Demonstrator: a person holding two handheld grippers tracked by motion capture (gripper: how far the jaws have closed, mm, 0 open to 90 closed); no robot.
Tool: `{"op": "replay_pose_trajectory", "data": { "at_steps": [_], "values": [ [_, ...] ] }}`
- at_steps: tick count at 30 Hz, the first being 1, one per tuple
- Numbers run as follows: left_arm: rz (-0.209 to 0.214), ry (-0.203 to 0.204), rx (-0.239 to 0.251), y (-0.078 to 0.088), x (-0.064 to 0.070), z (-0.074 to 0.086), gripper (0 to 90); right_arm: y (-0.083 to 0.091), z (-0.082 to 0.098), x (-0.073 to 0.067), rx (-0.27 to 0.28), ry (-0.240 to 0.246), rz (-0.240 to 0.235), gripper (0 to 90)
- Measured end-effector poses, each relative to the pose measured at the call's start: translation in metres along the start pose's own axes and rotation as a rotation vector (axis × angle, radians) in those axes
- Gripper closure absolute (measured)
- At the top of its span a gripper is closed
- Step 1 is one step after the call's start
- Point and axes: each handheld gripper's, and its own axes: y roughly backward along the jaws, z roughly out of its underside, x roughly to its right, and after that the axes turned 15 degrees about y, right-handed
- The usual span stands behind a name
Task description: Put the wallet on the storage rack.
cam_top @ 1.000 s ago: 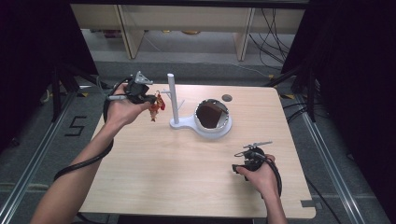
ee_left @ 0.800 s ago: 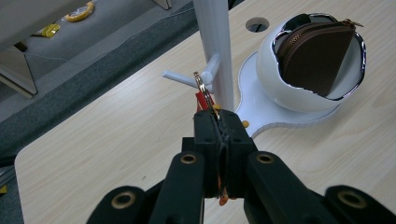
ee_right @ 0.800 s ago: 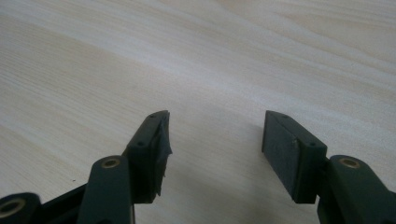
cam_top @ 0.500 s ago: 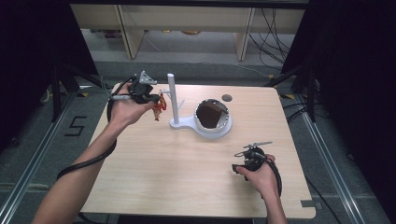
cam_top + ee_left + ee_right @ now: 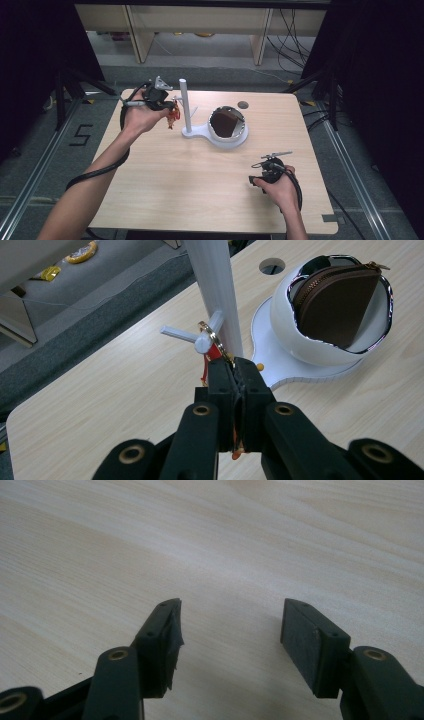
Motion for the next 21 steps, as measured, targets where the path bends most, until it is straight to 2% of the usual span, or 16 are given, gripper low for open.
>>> {"op": "replay_pose_trajectory", "data": {
  "at_steps": [12, 13, 14, 18, 19, 21],
  "values": [
    [0.0, -0.001, 0.005, -0.006, 0.002, 0.002, 86.1, 0.001, -0.001, -0.001, 0.002, -0.005, 0.001, 42.4],
    [0.001, -0.005, 0.003, -0.006, 0.002, 0.002, 86.0, 0.001, -0.001, -0.001, 0.002, -0.016, -0.034, 42.4],
    [0.0, -0.004, 0.007, -0.006, 0.002, 0.003, 85.6, 0.001, -0.001, 0.0, 0.003, -0.009, -0.03, 42.3],
    [0.017, 0.002, 0.014, -0.006, -0.001, 0.008, 77.7, 0.002, 0.0, 0.001, 0.006, -0.004, -0.027, 42.2],
    [0.019, 0.004, 0.02, -0.005, -0.002, 0.01, 74.1, 0.003, 0.0, 0.0, -0.01, 0.001, 0.004, 42.2],
    [0.02, 0.024, 0.012, -0.002, -0.002, 0.016, 69.4, 0.003, 0.0, 0.0, 0.011, 0.005, 0.01, 42.1]
  ]
}}
